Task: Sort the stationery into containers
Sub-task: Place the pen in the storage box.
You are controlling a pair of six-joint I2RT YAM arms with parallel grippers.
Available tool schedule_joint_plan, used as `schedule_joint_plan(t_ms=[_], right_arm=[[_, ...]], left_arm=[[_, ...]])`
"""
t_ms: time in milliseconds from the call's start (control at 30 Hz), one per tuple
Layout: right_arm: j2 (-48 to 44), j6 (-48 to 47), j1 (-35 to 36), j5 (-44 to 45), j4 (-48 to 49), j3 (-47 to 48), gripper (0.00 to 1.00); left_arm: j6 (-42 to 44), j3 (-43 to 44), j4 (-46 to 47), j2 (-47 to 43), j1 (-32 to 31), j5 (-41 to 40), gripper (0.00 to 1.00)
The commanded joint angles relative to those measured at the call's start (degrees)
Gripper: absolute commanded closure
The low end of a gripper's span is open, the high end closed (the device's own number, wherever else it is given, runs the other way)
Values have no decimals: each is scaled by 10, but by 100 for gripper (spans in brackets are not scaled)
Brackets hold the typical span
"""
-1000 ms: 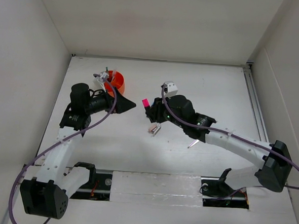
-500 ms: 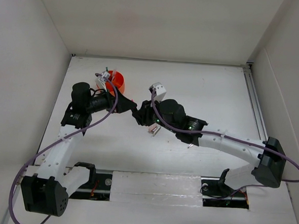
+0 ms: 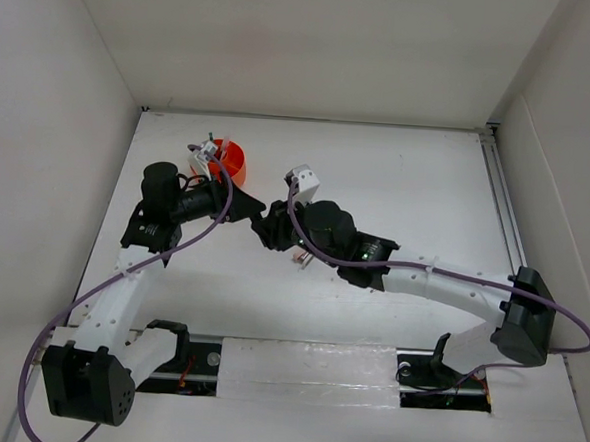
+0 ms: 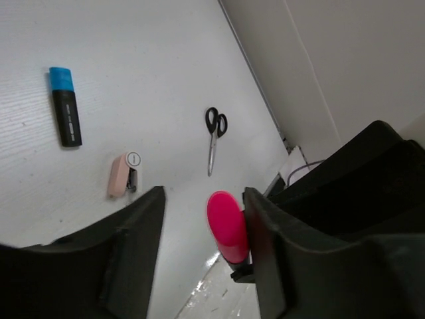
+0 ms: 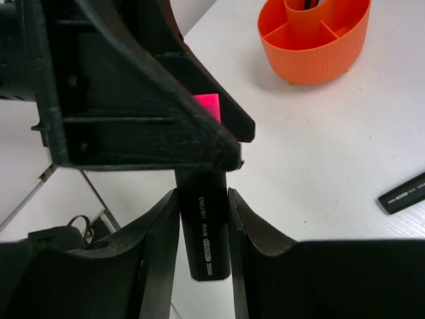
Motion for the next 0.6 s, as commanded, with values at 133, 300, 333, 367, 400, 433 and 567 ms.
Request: schedule_joint_plan(t_ms=[133, 300, 333, 367, 400, 433, 567], right_arm=[[-3, -7, 10, 8, 55, 18, 100], [-8, -7, 10, -4, 61, 6, 100], [-8, -7, 10, -4, 61, 6, 100], [-8, -7, 10, 3, 61, -1, 94], [-14, -7, 10, 3, 61, -8, 84], [-14, -7, 10, 3, 67, -8, 68], [-34, -7, 10, 10, 67, -21, 53]], left_arm=[[5, 6, 21, 10, 1, 9, 81], [-6, 12, 21, 5, 1, -31, 100], [-11, 12, 21, -3, 1, -41, 100], [-23, 12, 30, -9, 1, -64, 100], [-30, 12, 38, -9, 1, -75, 100], [-36, 12, 46, -15, 1, -88, 100], [-47, 22, 59, -4, 1, -88, 100]])
